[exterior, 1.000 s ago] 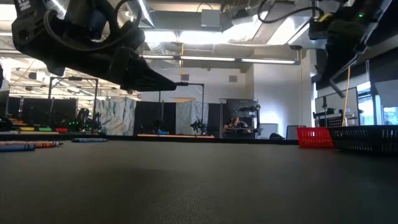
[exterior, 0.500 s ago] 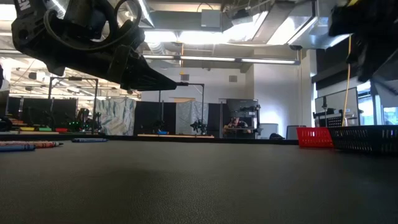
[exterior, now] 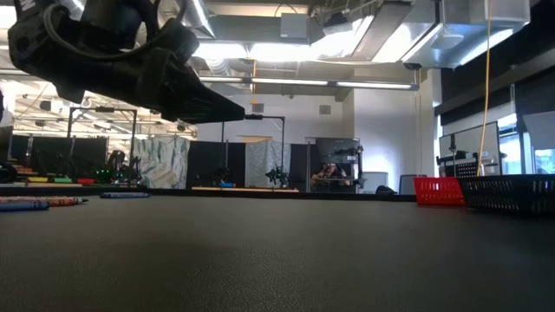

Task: Sort crayons
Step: Put the blue crayon into the yellow bin

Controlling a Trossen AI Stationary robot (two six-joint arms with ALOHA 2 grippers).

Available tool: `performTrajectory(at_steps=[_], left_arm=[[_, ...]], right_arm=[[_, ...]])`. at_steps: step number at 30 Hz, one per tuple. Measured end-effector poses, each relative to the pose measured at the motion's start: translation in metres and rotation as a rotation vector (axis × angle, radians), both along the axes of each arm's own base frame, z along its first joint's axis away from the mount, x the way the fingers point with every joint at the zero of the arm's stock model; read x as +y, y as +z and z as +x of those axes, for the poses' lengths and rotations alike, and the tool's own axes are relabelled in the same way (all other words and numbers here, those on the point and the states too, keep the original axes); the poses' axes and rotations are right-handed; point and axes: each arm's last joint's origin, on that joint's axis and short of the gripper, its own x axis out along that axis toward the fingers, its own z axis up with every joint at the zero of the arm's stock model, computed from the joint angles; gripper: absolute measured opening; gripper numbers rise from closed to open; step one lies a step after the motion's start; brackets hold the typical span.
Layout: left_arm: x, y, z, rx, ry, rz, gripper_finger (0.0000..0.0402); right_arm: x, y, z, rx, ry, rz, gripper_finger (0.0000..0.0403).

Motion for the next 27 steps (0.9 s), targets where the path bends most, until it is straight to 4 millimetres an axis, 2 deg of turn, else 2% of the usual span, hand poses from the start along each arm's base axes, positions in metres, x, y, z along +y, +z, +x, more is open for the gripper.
performTrajectory(at_steps=[5,10,16,21,25,27], left_arm=[[-0.002,0.000,0.000,0.000,-0.007,0.000,0.0118],[-0.002,0.001,0.000,-0.012,-0.007,-0.001,0.0118],[-0.002,0.001,0.000,-0.014,-0.007,-0.001,0.0118],[-0.001,0.001,0.000,-0.015,0.006,0.001,0.0118],[0.001,0.002,0.000,-0.016,0.050,0.009,0.0118],[0.004,0.003,-0.001,-0.017,0.071,0.002,0.0118]], right_arm=[[0.022,-0.016,-0.010,0.103,-0.078,-0.005,0.0033],[0.025,-0.026,-0.011,0.190,-0.151,-0.039,0.0040],[0.017,-0.023,-0.004,0.174,-0.157,-0.044,0.0109],[0.008,-0.014,0.016,-0.056,-0.084,-0.105,0.0162],[0.002,-0.009,0.038,-0.376,0.018,-0.396,0.0179],[-0.002,-0.011,0.049,-0.483,0.045,-0.559,0.0180]])
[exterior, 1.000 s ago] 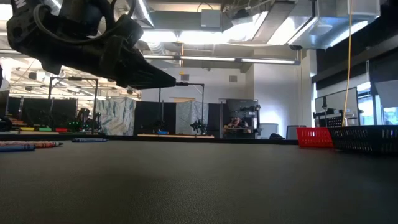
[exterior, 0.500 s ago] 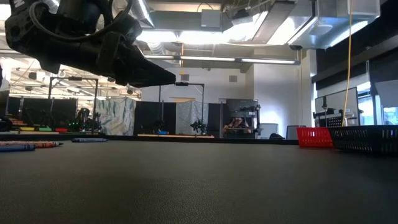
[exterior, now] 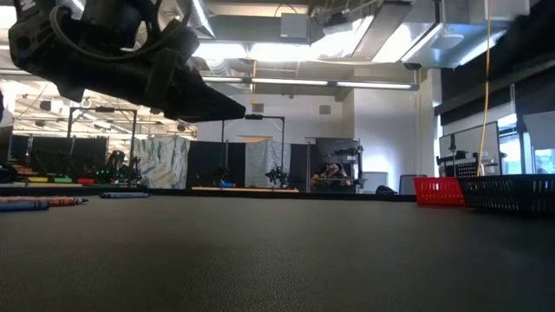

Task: Sort crayons
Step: Put the blue crayon into the yellow bin

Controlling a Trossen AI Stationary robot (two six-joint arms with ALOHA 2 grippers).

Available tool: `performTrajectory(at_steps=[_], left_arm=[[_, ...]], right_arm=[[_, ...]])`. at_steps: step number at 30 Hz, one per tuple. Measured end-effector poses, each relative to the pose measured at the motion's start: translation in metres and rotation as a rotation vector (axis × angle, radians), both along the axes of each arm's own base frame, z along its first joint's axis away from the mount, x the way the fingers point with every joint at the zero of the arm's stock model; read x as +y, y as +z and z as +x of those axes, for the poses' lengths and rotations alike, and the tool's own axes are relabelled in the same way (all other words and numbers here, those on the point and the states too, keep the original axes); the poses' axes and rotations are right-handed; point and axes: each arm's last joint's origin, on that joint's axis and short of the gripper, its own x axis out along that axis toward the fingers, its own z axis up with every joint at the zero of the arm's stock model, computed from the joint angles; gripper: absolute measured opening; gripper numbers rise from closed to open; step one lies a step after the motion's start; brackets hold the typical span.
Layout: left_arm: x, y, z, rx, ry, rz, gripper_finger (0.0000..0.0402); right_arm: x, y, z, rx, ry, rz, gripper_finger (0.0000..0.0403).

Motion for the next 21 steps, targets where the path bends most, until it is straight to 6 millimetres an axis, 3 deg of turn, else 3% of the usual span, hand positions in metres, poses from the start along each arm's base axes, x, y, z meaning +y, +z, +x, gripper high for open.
performTrajectory(at_steps=[6,16,21], left_arm=[[0.009,0.003,-0.006,0.155,0.034,-0.096,0.0118],[0.021,0.041,-0.026,0.655,0.185,-0.194,0.0118],[0.029,0.051,-0.046,0.873,0.361,-0.317,0.0118]], right_arm=[[-0.024,-0.016,0.035,-0.099,-0.013,-0.224,0.0181],[-0.084,-0.042,0.071,-0.397,0.090,-0.132,0.0181],[-0.101,-0.049,0.081,-0.416,0.072,-0.155,0.0181]])
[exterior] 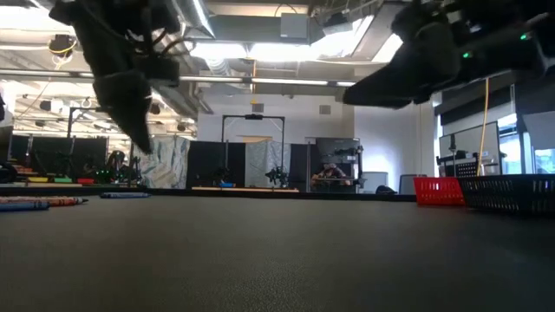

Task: Sort crayons
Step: Put the blue crayon into the yellow bin

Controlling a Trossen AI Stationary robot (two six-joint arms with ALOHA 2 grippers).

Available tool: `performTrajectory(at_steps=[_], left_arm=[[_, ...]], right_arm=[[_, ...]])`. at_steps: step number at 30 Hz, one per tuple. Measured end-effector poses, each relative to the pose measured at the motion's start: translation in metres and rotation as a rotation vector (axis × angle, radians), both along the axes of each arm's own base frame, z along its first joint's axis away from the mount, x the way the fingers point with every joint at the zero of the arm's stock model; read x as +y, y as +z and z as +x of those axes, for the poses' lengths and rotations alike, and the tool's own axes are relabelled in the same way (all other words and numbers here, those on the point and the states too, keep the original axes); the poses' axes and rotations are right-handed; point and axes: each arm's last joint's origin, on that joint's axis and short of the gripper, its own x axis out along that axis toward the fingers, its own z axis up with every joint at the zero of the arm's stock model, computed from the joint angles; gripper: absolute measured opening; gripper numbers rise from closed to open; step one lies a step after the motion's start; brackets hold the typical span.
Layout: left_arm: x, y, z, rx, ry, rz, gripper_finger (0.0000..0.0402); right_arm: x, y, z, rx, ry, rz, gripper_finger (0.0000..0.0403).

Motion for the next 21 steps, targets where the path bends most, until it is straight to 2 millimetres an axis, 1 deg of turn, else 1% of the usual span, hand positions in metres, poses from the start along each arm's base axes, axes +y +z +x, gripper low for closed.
performTrajectory(at_steps=[3,5,7,9,11,15,21], left_arm=[[0.006,-0.003,-0.014,0.114,0.137,-0.037,0.0118],[0.012,-0.004,-0.019,0.155,0.207,-0.050,0.0118],[0.020,-0.004,-0.022,0.164,0.270,-0.022,0.0118],[0.032,-0.003,-0.021,0.132,0.347,0.015,0.0118],[0.046,-0.004,-0.023,0.125,0.418,0.021,0.0118],[0.081,-0.008,-0.030,0.139,0.525,0.012,0.0118],[0.131,-0.025,-0.038,0.103,0.556,-0.108,0.0118]], right_arm=[[-0.005,-0.005,0.006,-0.004,-0.025,-0.002,0.0182],[-0.008,-0.009,0.010,-0.008,-0.036,-0.001,0.0182],[-0.008,-0.015,0.011,0.027,-0.037,-0.007,0.0182],[-0.007,-0.021,0.012,0.044,-0.036,-0.006,0.0182],[-0.007,-0.026,0.013,0.063,-0.038,-0.001,0.0182],[-0.006,-0.034,0.014,0.095,-0.042,0.004,0.0182],[-0.006,-0.036,0.015,0.108,-0.042,0.001,0.0182]])
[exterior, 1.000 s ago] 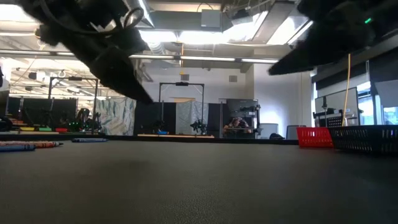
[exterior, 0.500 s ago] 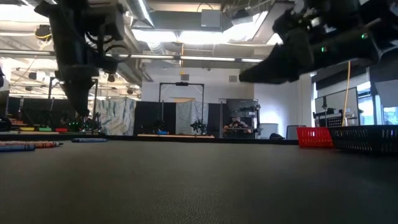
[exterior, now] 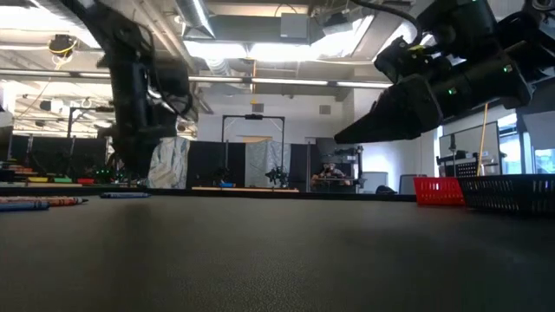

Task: Sort crayons
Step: Put the blue crayon into the yellow bin

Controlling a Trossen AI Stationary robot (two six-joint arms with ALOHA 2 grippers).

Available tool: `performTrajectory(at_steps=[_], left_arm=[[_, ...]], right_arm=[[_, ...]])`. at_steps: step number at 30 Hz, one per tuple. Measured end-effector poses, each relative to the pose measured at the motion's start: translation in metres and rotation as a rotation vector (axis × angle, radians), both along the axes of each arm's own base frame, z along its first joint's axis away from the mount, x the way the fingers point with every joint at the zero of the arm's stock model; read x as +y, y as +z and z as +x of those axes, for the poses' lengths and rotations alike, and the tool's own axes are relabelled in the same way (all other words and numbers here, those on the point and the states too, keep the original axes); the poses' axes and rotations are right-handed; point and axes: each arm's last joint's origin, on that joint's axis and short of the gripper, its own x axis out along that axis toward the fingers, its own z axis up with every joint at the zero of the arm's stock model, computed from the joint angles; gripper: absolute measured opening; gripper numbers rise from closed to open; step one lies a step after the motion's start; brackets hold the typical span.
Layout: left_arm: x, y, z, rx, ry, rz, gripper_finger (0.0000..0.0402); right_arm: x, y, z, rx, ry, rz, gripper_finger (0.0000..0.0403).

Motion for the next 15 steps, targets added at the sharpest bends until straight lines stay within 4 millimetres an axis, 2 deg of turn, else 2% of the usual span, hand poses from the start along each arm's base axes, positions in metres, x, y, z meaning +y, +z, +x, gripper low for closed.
performTrajectory(at_steps=[7,15], left_arm=[[0.033,-0.024,-0.011,0.041,0.044,-0.042,0.0118],[0.039,-0.033,-0.012,0.074,0.037,-0.060,0.0118]], right_arm=[[0.000,-0.002,-0.001,0.021,0.000,-0.003,0.0182],[0.000,-0.004,-0.001,0.042,-0.001,-0.007,0.0182]])
